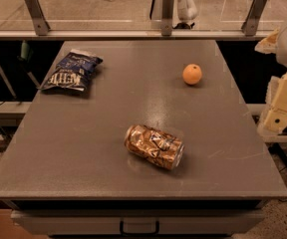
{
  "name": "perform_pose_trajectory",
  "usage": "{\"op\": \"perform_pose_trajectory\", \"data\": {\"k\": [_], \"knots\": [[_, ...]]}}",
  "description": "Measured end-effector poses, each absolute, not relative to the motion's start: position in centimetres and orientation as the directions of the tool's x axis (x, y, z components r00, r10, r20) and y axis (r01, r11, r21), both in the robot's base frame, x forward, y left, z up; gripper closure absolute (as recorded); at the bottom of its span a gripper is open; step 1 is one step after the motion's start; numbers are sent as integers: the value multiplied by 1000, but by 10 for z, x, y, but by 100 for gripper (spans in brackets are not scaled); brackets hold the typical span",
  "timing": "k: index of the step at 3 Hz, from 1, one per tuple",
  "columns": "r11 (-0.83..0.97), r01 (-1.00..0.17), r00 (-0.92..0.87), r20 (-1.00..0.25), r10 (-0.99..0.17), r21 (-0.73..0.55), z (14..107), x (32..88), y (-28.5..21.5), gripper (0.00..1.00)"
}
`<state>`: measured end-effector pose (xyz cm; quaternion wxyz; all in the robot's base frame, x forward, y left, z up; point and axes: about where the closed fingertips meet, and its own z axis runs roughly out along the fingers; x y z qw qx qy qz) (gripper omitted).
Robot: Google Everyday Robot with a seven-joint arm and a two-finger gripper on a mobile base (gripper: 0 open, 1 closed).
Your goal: Move orange near blue chip bag
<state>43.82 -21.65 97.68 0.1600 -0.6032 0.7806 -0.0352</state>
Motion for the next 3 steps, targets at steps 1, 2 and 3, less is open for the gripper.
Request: {"op": "perform_pose_trajectory", "data": {"k": [1, 2, 3], "knots": [[270, -930, -221, -207, -953, -248, 977, 438, -216, 0], [281, -927, -216, -258, -942, -249, 971, 447, -216, 0], [320, -913, -226, -340, -913, -252, 946, 483, -216, 0]]}}
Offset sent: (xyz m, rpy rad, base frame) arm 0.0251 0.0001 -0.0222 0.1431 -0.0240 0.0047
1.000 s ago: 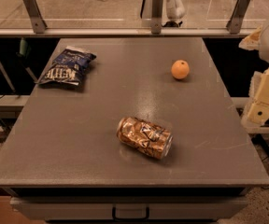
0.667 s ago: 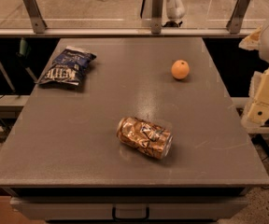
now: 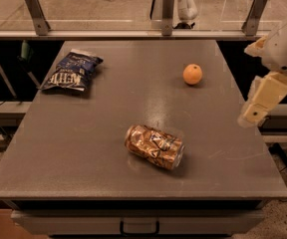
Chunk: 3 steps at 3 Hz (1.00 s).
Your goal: Move orange near blue chip bag
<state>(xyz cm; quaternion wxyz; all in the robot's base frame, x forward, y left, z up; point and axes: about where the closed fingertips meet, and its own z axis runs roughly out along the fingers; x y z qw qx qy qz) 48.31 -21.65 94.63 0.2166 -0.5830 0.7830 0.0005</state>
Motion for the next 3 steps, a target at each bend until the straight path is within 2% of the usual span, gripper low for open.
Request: {"op": "perform_pose_trajectory", "data": {"k": [2, 3], "knots": [[396, -873, -217, -501, -838, -284, 921, 577, -219, 0], [436, -868, -229, -588, -776, -237, 907, 607, -218, 0]]}}
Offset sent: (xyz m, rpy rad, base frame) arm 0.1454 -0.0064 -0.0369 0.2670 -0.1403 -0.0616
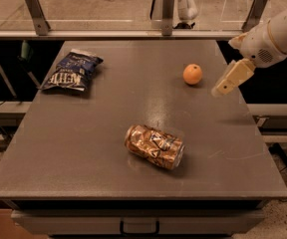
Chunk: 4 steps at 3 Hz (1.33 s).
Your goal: Move orange near blue chip bag
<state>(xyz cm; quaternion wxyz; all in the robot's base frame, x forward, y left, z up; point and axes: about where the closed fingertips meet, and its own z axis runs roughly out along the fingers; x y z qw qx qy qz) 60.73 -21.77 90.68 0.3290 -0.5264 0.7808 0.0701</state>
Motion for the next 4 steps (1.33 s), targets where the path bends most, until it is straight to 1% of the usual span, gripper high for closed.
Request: {"op": "perform_pose_trajectory", "data": {"k": [2, 3, 4], "knots": [[473, -874, -245, -736, -631, -114, 871, 653, -196, 0], [462, -883, -241, -768, -594, -80, 860, 662, -182, 14], [453, -890, -246, -782, -572, -51, 847, 668, -171, 33]]}}
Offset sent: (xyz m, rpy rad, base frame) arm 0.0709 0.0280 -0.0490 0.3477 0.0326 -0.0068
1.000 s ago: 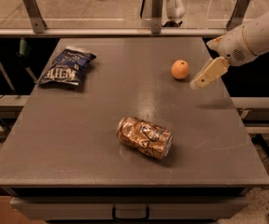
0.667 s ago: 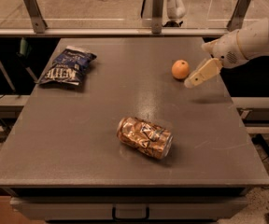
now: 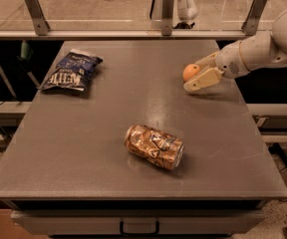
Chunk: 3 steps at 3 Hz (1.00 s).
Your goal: Move orange near blue chip bag
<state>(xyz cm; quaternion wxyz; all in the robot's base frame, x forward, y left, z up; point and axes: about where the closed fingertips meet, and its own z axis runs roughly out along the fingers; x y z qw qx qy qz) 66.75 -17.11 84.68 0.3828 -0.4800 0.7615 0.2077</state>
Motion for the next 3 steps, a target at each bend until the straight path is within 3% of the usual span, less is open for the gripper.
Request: {"op": "perform_pose_trajectory", "data": {"k": [2, 3], "knots": [[478, -875, -205, -833, -514, -80, 869, 672, -183, 86], [497, -856, -145, -855, -498, -144, 901, 670, -201, 100]]}}
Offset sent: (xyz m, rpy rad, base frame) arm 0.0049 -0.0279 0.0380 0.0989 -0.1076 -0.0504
